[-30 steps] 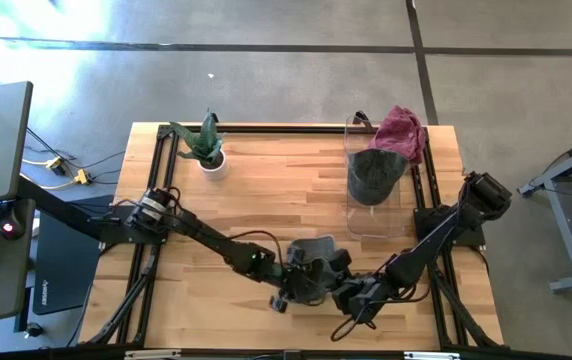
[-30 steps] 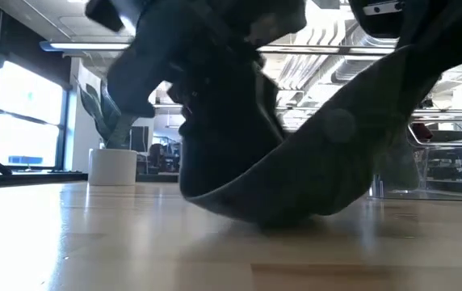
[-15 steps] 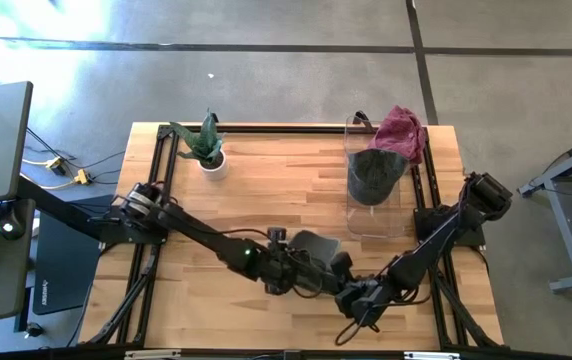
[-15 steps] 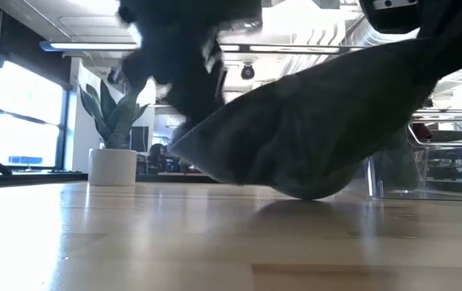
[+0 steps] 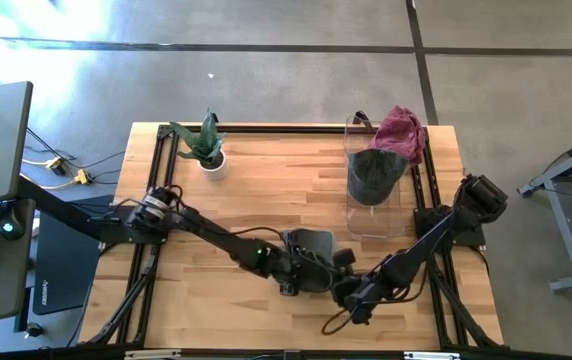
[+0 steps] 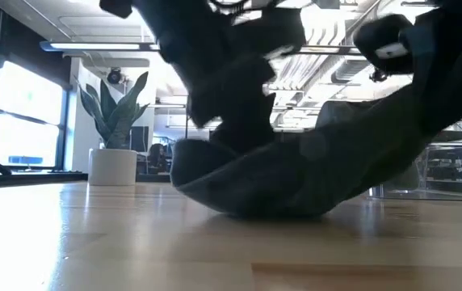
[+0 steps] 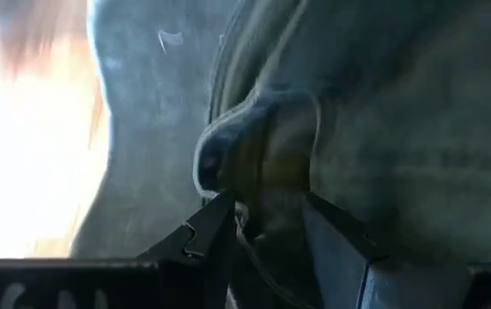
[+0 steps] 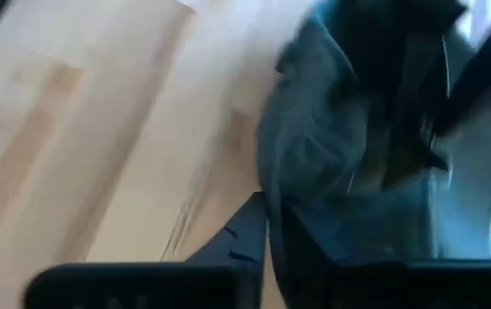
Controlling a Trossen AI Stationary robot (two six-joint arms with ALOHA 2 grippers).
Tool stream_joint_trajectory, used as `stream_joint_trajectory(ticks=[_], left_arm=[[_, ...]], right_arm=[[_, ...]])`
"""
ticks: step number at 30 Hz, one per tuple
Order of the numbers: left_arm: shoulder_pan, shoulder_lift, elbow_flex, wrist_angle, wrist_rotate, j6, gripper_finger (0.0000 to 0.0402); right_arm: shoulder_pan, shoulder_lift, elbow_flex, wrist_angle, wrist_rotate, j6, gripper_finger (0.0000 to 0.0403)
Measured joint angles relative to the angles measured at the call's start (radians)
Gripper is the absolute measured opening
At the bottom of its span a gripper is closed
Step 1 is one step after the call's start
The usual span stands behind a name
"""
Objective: Pick & Place hat
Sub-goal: Put the gray cap into the bottom transparent bin
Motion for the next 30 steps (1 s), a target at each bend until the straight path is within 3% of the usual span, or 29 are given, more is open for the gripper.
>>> stream_joint_trajectory(ticks=[4, 8, 11, 16, 20, 24, 30], left_arm=[[0.015, 0.004, 0.0, -0.018, -0.087, -0.04, 0.0127], [0.0, -0.041, -0.002, 0.02, -0.194, 0.035, 0.0127], [-0.03, -0.125, 0.005, -0.027, -0.277, 0.058, 0.0127], [-0.055, -0.184, 0.002, -0.331, -0.431, -0.081, 0.0127], [-0.058, -0.187, -0.008, -0.563, -0.44, -0.302, 0.0127], [-0.074, -0.17, -0.105, -0.535, -0.408, -0.396, 0.0126], [-0.085, -0.192, -0.259, -0.565, -0.413, -0.561, 0.0126]], right_arm=[[-0.003, -0.02, 0.0, -0.118, 0.023, 0.17, 0.0082], [-0.003, -0.055, 0.0, -0.149, 0.059, 0.248, 0.015], [-0.003, -0.062, 0.0, -0.072, 0.069, 0.208, 0.0198], [-0.007, 0.009, 0.0, 0.166, 0.035, 0.052, 0.0246], [-0.046, 0.089, 0.0, 0.28, 0.003, 0.009, 0.025], [-0.089, 0.142, 0.0, 0.278, -0.009, -0.019, 0.0234], [-0.148, 0.217, 0.0, 0.303, -0.085, -0.047, 0.0153]])
